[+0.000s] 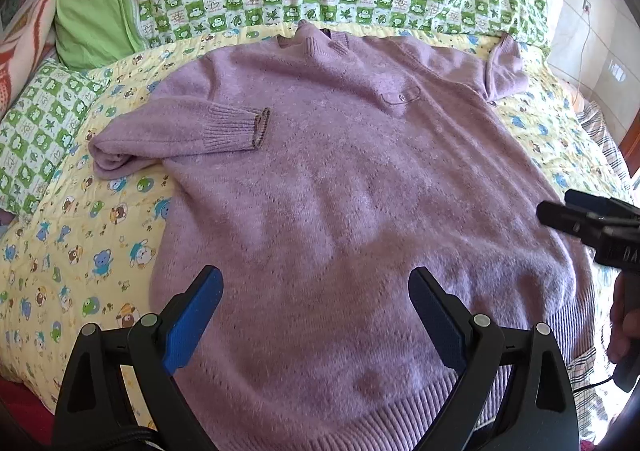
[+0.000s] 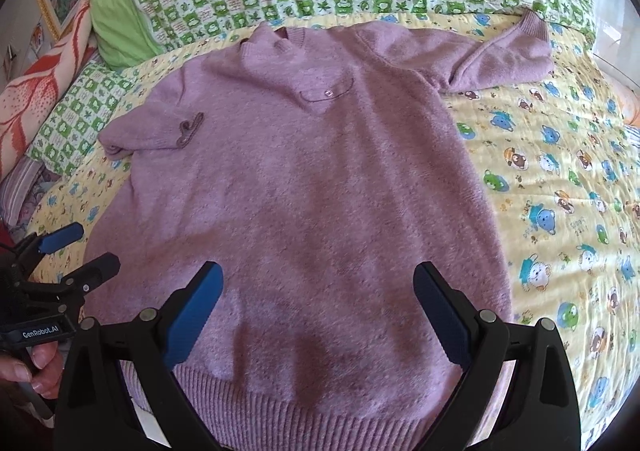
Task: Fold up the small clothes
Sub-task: 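Move the right tool to the sweater sleeve cuff and grasp it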
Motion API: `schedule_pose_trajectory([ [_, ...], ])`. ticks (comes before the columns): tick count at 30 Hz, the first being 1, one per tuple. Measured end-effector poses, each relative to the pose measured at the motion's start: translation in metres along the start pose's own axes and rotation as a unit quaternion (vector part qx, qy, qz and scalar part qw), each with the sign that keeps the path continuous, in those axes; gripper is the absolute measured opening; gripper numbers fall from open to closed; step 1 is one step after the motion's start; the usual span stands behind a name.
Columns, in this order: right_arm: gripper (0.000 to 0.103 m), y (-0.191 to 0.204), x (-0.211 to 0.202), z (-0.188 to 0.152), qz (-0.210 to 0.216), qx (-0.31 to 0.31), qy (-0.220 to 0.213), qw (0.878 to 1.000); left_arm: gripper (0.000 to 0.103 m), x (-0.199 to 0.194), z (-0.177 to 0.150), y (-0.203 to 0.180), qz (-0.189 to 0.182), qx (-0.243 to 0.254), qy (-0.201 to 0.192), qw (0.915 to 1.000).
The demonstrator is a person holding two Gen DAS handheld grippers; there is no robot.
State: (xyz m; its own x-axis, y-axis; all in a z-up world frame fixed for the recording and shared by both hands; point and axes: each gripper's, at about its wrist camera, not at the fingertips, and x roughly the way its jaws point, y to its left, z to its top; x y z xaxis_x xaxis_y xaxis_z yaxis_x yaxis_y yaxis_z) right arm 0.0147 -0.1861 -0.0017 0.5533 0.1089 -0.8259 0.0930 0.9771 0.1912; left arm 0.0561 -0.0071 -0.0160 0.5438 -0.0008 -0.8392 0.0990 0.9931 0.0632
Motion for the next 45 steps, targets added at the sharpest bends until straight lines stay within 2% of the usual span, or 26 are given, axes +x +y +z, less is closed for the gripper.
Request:
schedule_pose_trajectory([
  [10,0.096,-0.063,0.009,0.059,-0.032,0.058,-0.022,0.998,0.095,0.027,0.05,0.017,0.007,-0.018,-0.002,0.9998],
  [23,0.096,-0.184,0.049,0.198,-0.089,0.169,-0.074,0.979,0.095,0.088,0.151,0.061,0.004,-0.08,-0.009,0.9968],
  [33,0.096,-0.261,0.112,0.285,-0.155,0.201,-0.065,0.965,0.095,0.145,0.2,0.071,0.011,-0.092,0.01,0.9956],
  [37,0.094,-0.296,0.144,0.31,-0.186,0.211,-0.039,0.959,0.095,0.166,0.213,0.075,0.006,-0.108,0.021,0.994],
  [40,0.079,-0.321,0.167,0.315,-0.201,0.223,-0.013,0.954,0.095,0.174,0.217,0.076,0.002,-0.115,0.026,0.993],
  [42,0.056,-0.33,0.174,0.314,-0.203,0.221,-0.012,0.954,0.095,0.176,0.218,0.076,0.001,-0.115,0.027,0.993],
  [43,0.048,-0.332,0.172,0.314,-0.204,0.217,-0.017,0.955,0.095,0.176,0.216,0.077,0.001,-0.114,0.027,0.9932],
  [44,0.027,-0.332,0.169,0.314,-0.2,0.217,-0.022,0.955,0.095,0.176,0.214,0.077,0.001,-0.113,0.028,0.9932],
  [45,0.016,-0.332,0.163,0.314,-0.191,0.221,-0.03,0.956,0.095,0.175,0.213,0.079,0.0,-0.114,0.028,0.9931],
])
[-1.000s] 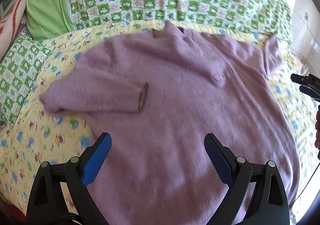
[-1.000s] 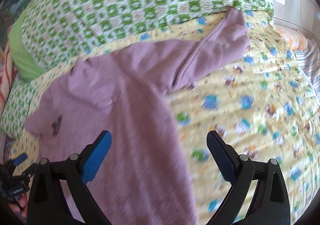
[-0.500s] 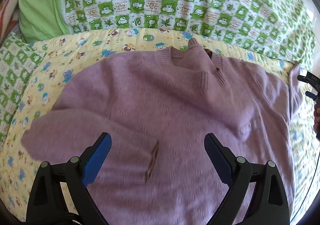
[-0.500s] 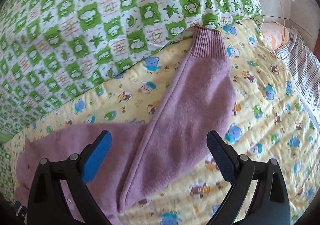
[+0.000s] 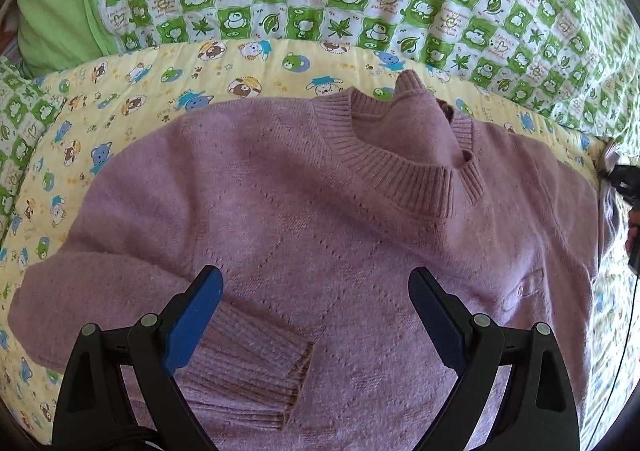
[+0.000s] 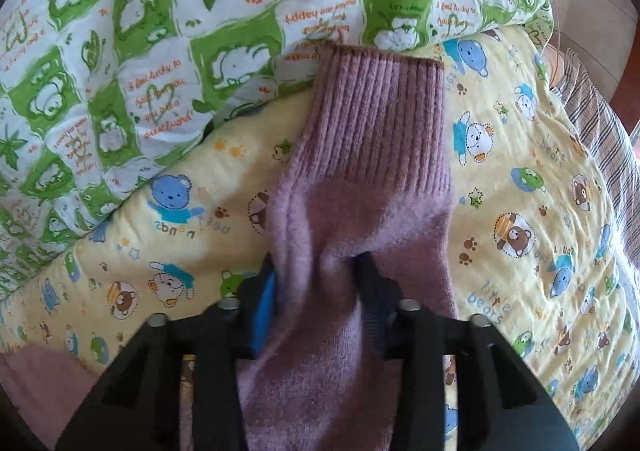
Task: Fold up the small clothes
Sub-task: 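Move the right tool to the sweater sleeve cuff and grasp it, then fold the sleeve across the body with the right tool while the left tool grasps the other cuff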
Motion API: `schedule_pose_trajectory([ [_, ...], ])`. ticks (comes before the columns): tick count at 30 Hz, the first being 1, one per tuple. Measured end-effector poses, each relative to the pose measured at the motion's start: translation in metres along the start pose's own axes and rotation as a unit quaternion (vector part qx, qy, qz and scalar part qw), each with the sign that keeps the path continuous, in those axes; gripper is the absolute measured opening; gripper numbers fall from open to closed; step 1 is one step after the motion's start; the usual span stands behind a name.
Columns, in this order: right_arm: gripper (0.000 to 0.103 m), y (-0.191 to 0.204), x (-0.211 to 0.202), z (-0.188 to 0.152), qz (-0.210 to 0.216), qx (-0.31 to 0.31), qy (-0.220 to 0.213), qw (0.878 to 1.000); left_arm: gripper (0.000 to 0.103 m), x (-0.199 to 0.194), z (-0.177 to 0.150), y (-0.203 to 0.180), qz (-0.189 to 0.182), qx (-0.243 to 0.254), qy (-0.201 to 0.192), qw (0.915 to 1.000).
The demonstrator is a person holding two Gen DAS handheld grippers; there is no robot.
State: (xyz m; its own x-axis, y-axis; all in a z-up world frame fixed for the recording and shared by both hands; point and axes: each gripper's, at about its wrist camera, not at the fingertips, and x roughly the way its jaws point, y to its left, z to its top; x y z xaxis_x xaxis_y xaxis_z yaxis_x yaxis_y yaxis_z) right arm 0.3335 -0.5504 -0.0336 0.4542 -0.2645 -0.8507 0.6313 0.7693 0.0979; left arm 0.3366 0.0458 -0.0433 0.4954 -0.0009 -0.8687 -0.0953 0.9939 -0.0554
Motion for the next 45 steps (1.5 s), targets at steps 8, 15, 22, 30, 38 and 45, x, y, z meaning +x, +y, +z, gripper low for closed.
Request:
schedule_pose_trajectory([
  [8,0.014,0.078,-0.12,-0.043,0.209,-0.082,-0.079,0.971,0.095,-0.028,-0.025,0.03,-0.045,-0.035,0.006,0.9984],
  [15,0.014,0.223,-0.203,-0.176,0.38,-0.295,-0.052,0.875,0.095,-0.049,-0.053,0.062,-0.107,-0.074,0.019,0.9913],
  [22,0.052,0.282,-0.161,-0.29,0.401,-0.374,0.118,0.828,0.095,-0.031,-0.057,0.068,-0.139,-0.107,0.053,0.9831],
  [30,0.053,0.242,-0.146,-0.287,0.384,-0.315,0.13,0.858,0.094,0.001,-0.043,0.042,-0.135,-0.092,0.081,0.9832],
  [38,0.054,0.204,-0.145,-0.269,0.361,-0.248,0.113,0.892,0.008,-0.004,-0.034,0.028,-0.119,-0.033,0.045,0.9914],
  [45,0.054,0.178,-0.154,-0.25,0.336,-0.214,0.074,0.914,0.006,-0.08,-0.058,0.062,-0.122,-0.047,-0.055,0.9899],
])
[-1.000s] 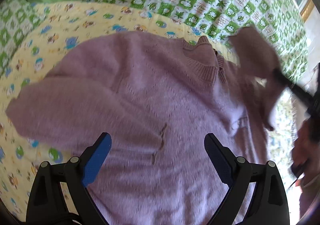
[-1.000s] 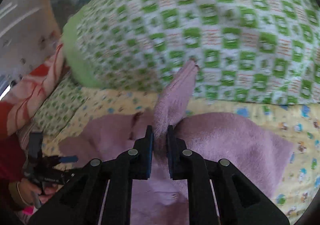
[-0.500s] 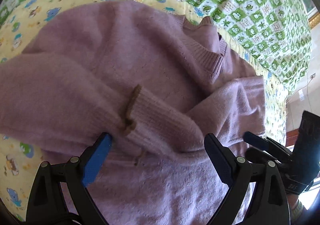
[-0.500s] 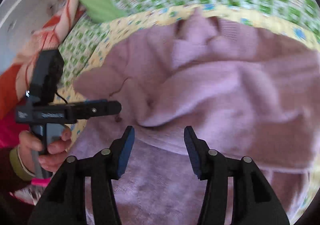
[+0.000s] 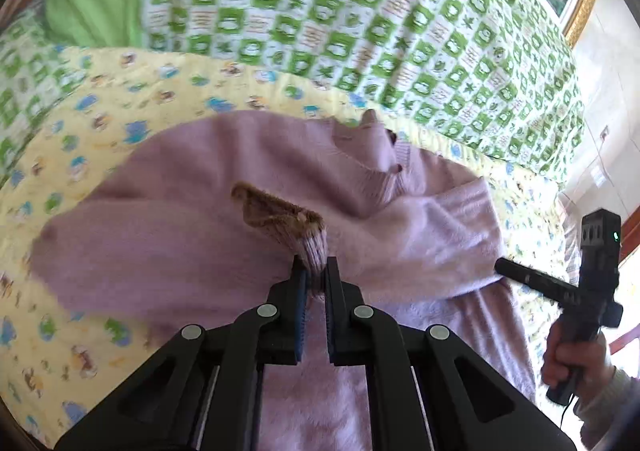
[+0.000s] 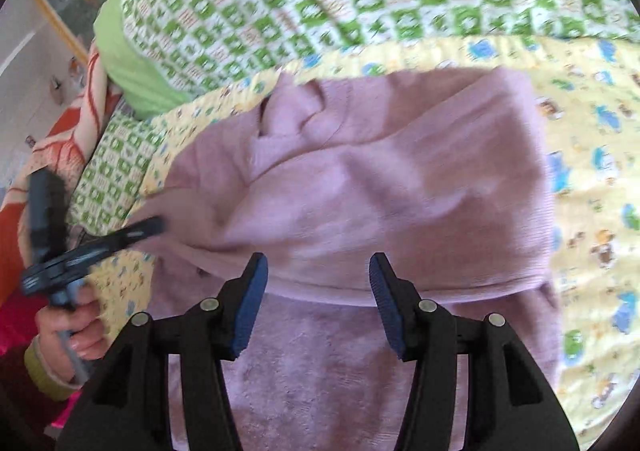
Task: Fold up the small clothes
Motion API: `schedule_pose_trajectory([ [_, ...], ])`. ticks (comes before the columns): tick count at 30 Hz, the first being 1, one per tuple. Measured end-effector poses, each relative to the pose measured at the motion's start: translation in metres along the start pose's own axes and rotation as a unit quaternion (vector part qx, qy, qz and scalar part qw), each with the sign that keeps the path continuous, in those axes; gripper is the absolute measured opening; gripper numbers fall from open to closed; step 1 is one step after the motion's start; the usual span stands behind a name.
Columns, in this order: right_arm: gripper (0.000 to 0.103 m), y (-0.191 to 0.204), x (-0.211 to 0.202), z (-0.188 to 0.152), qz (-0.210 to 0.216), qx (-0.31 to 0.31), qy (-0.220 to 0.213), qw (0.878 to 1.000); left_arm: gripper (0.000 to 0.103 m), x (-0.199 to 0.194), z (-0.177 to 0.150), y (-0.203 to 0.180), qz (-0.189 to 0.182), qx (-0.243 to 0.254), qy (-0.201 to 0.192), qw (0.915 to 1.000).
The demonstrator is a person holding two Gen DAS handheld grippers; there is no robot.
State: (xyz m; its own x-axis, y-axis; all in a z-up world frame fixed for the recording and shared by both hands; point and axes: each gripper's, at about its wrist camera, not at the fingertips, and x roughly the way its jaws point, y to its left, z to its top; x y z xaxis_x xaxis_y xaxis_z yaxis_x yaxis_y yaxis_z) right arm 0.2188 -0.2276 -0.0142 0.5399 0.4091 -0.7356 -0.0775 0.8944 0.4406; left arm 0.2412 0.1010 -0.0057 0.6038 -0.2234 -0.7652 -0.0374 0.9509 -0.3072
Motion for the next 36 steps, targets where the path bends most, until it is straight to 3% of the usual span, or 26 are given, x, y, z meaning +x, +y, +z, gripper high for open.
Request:
schedule_pose_trajectory([
  [5,0.054,-0.02,-0.005,0.005,-0.054,0.028,-0.01,0.998,0.006,0.013,-0.032,0.034,0.03,-0.043,0.033,0.9981],
  [10,0.054,-0.044,-0.013,0.015,-0.123,0.062,-0.034,0.99,0.006,0.005,-0.038,0.046,0.043,-0.056,0.018,0.9974],
  [17,0.059,-0.086,0.013,0.044,-0.159,0.095,-0.018,0.983,0.006,0.012,-0.043,0.04,0.042,-0.055,0.03,0.9971],
  [20,0.059,-0.102,0.036,0.053,-0.145,0.111,-0.001,0.983,0.006,0.015,-0.044,0.036,0.045,-0.052,0.033,0.9971],
  [22,0.033,-0.115,0.045,0.056,-0.113,0.131,0.005,0.985,0.006,0.019,-0.043,0.033,0.044,-0.049,0.037,0.9971],
  [23,0.009,-0.119,0.045,0.058,-0.102,0.132,0.006,0.986,0.006,0.021,-0.042,0.03,0.039,-0.048,0.039,0.9973],
  [29,0.008,-0.131,0.003,0.082,-0.147,0.102,-0.033,0.983,0.006,0.043,-0.033,-0.009,0.025,0.0,0.037,0.999],
  [36,0.009,-0.142,0.026,0.075,-0.179,0.076,-0.003,0.981,0.007,0.055,-0.04,0.006,0.036,-0.02,0.061,0.9973],
])
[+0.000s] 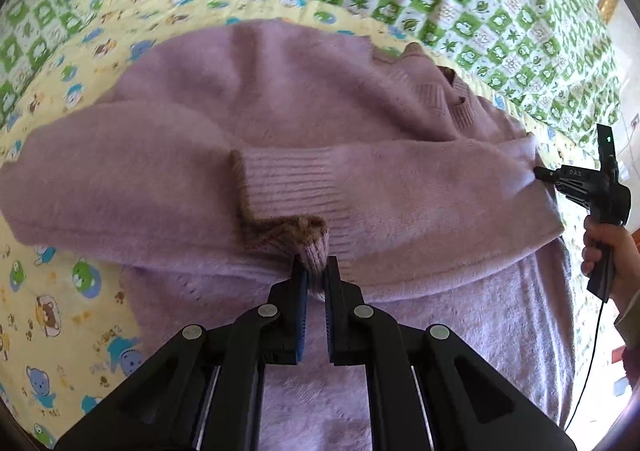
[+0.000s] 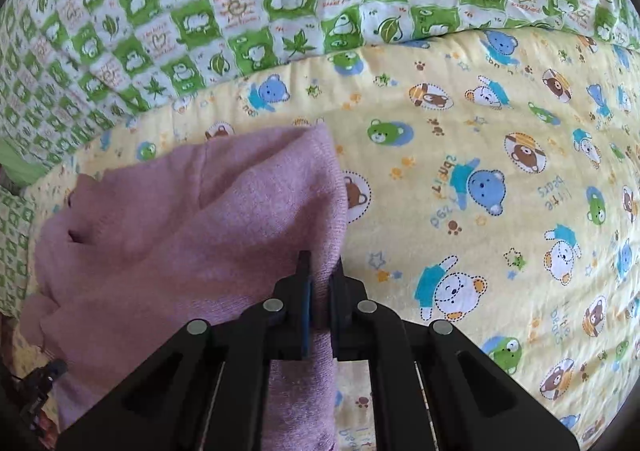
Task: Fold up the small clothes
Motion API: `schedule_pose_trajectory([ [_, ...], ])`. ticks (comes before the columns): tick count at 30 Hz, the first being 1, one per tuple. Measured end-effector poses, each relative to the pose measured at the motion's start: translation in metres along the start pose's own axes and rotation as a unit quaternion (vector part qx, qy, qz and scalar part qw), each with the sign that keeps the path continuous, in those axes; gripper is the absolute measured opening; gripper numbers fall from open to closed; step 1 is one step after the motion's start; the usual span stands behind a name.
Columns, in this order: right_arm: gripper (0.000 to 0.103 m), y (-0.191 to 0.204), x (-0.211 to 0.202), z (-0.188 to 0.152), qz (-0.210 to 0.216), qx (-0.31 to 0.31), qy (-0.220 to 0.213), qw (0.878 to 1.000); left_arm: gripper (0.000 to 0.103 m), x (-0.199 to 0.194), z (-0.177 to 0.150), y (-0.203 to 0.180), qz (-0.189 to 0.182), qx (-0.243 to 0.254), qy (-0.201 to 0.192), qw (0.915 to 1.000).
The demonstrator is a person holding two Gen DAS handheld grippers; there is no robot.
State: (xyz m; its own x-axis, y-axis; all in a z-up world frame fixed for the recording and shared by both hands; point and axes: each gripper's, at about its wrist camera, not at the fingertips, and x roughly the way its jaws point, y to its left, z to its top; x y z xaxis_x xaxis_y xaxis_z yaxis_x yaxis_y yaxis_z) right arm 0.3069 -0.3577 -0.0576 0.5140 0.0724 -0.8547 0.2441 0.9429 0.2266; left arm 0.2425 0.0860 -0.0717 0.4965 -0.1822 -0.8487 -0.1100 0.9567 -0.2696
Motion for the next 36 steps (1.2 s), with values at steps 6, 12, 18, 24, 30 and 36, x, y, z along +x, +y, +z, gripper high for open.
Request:
schedule_pose_trajectory([
  [6,0.04,0.008,-0.025,-0.006,0.004,0.031,-0.013,0.999,0.017,-0.028,-0.006,0.023,-0.004,-0.037,-0.005,0.9993],
  [12,0.047,0.037,-0.072,-0.036,0.051,0.013,-0.039,0.998,0.047,-0.047,-0.01,0.065,-0.018,-0.114,0.006,0.9934],
  [18,0.047,0.083,-0.079,-0.078,0.083,-0.012,-0.019,0.996,0.055,-0.036,0.008,0.093,-0.024,-0.18,0.024,0.983],
  [24,0.047,0.108,-0.072,-0.11,0.103,-0.031,0.011,0.994,0.004,-0.02,0.024,0.112,0.014,-0.212,0.016,0.977],
  [30,0.047,0.115,-0.075,-0.118,0.11,-0.032,0.016,0.993,0.0,-0.078,0.038,0.118,-0.01,-0.21,-0.089,0.9735],
  [36,0.047,0.125,-0.074,-0.123,0.13,-0.032,0.023,0.991,0.001,-0.104,0.057,0.099,-0.036,-0.166,-0.096,0.9807],
])
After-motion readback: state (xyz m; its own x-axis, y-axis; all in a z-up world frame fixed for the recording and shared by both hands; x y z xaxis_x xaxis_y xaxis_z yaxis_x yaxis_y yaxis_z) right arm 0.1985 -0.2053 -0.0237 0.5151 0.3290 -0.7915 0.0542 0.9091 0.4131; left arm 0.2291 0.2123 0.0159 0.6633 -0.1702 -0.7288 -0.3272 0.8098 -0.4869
